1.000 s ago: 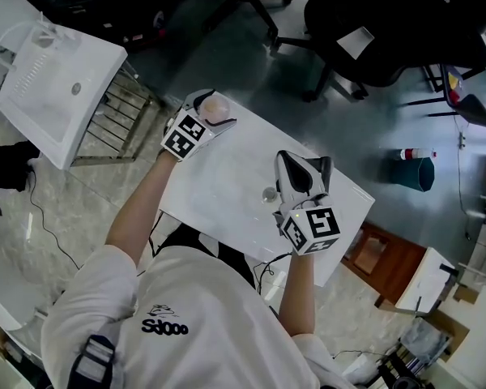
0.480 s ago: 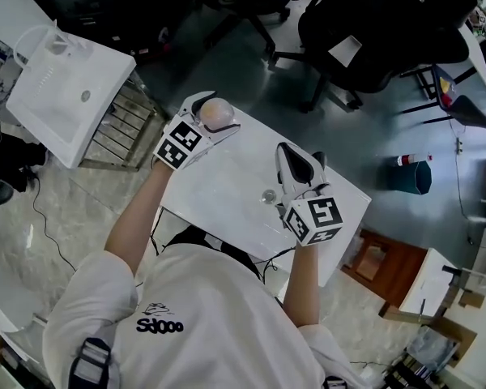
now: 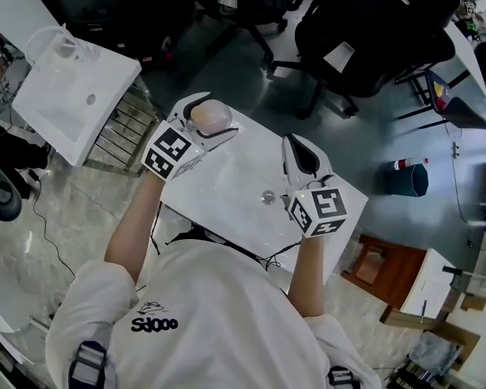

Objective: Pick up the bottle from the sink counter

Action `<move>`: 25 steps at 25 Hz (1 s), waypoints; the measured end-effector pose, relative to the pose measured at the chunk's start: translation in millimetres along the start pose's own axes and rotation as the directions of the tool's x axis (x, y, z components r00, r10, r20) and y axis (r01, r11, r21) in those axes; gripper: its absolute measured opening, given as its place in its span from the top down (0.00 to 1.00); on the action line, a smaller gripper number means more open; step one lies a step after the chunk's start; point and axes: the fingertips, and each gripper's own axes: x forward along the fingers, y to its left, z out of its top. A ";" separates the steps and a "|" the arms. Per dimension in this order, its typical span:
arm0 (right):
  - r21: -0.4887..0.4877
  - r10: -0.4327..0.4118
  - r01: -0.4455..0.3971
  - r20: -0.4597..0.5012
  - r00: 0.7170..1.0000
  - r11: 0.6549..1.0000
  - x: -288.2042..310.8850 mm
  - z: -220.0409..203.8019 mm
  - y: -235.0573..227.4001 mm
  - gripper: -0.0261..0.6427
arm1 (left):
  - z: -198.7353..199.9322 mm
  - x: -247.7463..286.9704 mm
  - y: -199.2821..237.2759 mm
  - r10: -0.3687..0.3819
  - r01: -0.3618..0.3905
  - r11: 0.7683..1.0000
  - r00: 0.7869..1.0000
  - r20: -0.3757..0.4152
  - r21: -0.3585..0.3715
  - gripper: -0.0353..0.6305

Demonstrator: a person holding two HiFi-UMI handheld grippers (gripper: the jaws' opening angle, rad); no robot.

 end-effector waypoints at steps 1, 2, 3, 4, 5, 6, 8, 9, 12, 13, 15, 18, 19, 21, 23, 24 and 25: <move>-0.011 -0.003 0.003 0.005 1.000 1.000 0.1 3.7 0.3 0.94 | 4.5 -3.8 -1.0 0.003 -0.003 1.000 1.000 0.007 0.002 0.35; -0.020 -0.006 0.006 0.011 1.000 1.000 0.0 7.1 0.6 0.94 | 9.2 -7.3 -2.2 0.005 -0.005 1.000 1.000 0.015 0.005 0.35; -0.026 -0.008 0.009 0.017 1.000 1.000 -0.1 10.2 0.9 0.94 | 13.5 -10.6 -3.6 0.006 -0.006 1.000 1.000 0.022 0.007 0.35; -0.032 -0.010 0.010 0.023 1.000 0.999 -0.3 12.9 1.3 0.94 | 17.3 -13.6 -4.9 0.007 -0.007 1.000 1.000 0.027 0.009 0.35; -0.037 -0.010 0.011 0.028 1.000 0.999 -0.4 15.3 1.9 0.94 | 20.7 -16.7 -6.1 0.008 -0.008 1.000 0.999 0.032 0.011 0.35; -0.043 -0.010 0.012 0.033 0.999 0.999 -0.3 17.8 2.6 0.94 | 23.9 -19.7 -7.0 0.009 -0.010 1.000 0.999 0.036 0.014 0.35; -0.054 -0.007 0.009 0.043 0.999 0.998 -0.7 23.0 4.4 0.94 | 30.1 -26.0 -8.1 0.013 -0.014 1.000 0.999 0.045 0.018 0.35; -0.059 -0.004 0.007 0.049 0.999 0.998 -1.2 25.4 5.7 0.94 | 32.6 -29.4 -8.5 0.015 -0.016 1.000 0.999 0.049 0.019 0.35; -0.073 0.002 0.002 0.057 0.998 0.997 -2.7 29.0 9.7 0.94 | 36.6 -40.6 -9.0 0.023 -0.024 1.000 0.998 0.062 0.014 0.35; -0.078 0.004 0.001 0.057 0.998 0.997 -2.8 29.2 10.4 0.94 | 38.1 -44.0 -8.9 0.028 -0.028 1.000 0.997 0.067 0.012 0.35; -0.089 0.005 0.000 0.057 0.998 0.996 -3.0 29.3 11.0 0.94 | 42.7 -49.9 -8.8 0.036 -0.037 0.999 0.996 0.078 0.011 0.35; -0.098 0.005 0.001 0.055 0.998 0.995 -4.7 29.7 10.4 0.94 | 51.6 -55.6 -11.2 0.040 -0.041 0.999 0.995 0.094 0.017 0.35; -0.100 0.004 0.002 0.055 0.998 0.995 -5.4 29.9 10.1 0.94 | 54.5 -56.5 -12.3 0.039 -0.041 0.999 0.994 0.099 0.019 0.35; -0.102 0.001 0.004 0.055 0.998 0.995 -5.9 30.3 10.0 0.94 | 59.2 -57.9 -13.2 0.036 -0.038 0.999 0.994 0.107 0.022 0.35; -0.104 -0.002 0.007 0.053 0.999 0.995 -5.1 30.1 10.7 0.94 | 59.4 -58.8 -12.3 0.037 -0.040 0.999 0.994 0.108 0.021 0.35; -0.107 -0.004 0.009 0.051 0.999 0.994 -4.7 29.5 11.2 0.94 | 58.7 -59.1 -12.0 0.037 -0.039 0.999 0.994 0.107 0.021 0.35; -0.110 -0.007 0.012 0.047 0.999 0.994 -4.5 28.7 11.8 0.94 | 58.0 -59.3 -12.2 0.035 -0.037 0.999 0.994 0.105 0.021 0.35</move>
